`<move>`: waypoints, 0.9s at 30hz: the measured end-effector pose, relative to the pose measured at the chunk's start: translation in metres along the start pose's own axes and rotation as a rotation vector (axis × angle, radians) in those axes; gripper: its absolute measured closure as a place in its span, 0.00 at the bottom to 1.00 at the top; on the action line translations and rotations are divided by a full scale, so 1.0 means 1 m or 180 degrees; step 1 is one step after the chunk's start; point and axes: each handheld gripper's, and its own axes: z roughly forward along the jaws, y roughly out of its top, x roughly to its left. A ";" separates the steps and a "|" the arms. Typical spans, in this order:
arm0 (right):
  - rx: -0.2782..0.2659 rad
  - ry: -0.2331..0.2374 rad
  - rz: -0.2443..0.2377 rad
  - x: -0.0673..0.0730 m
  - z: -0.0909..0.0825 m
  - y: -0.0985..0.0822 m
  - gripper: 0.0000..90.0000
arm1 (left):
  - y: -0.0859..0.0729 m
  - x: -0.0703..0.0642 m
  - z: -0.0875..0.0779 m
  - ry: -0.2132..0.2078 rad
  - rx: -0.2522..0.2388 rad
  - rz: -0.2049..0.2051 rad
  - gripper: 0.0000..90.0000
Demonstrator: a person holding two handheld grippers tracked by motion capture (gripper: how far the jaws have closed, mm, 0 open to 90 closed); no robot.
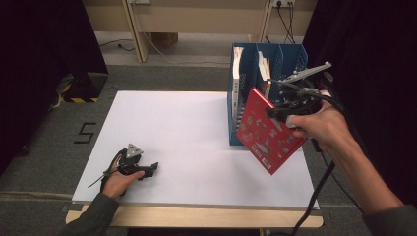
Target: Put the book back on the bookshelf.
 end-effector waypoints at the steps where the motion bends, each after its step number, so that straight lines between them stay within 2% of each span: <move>1: -0.0023 -0.0025 0.0012 -0.002 -0.004 -0.001 0.88 | 0.000 0.000 0.000 0.0002 0.0005 0.0001 0.16; 11: -0.0017 -0.0310 0.0193 -0.027 -0.036 -0.007 0.88 | 0.000 0.001 0.001 -0.0022 0.0012 -0.0034 0.16; 15: -0.0048 -0.0454 0.0295 -0.042 -0.046 -0.006 0.88 | 0.000 0.001 0.001 -0.0020 0.0009 -0.0034 0.16; 18: -0.0021 -0.0526 0.0289 -0.049 -0.047 -0.005 0.89 | 0.000 0.001 0.001 -0.0015 0.0015 -0.0032 0.16; 20: -0.0045 -0.0564 0.0370 -0.056 -0.047 -0.002 0.89 | 0.000 0.001 0.000 -0.0012 0.0015 -0.0027 0.16; 27: -0.0085 -0.0748 0.0473 -0.084 -0.037 0.019 0.89 | 0.000 0.001 0.000 -0.0011 0.0014 -0.0026 0.16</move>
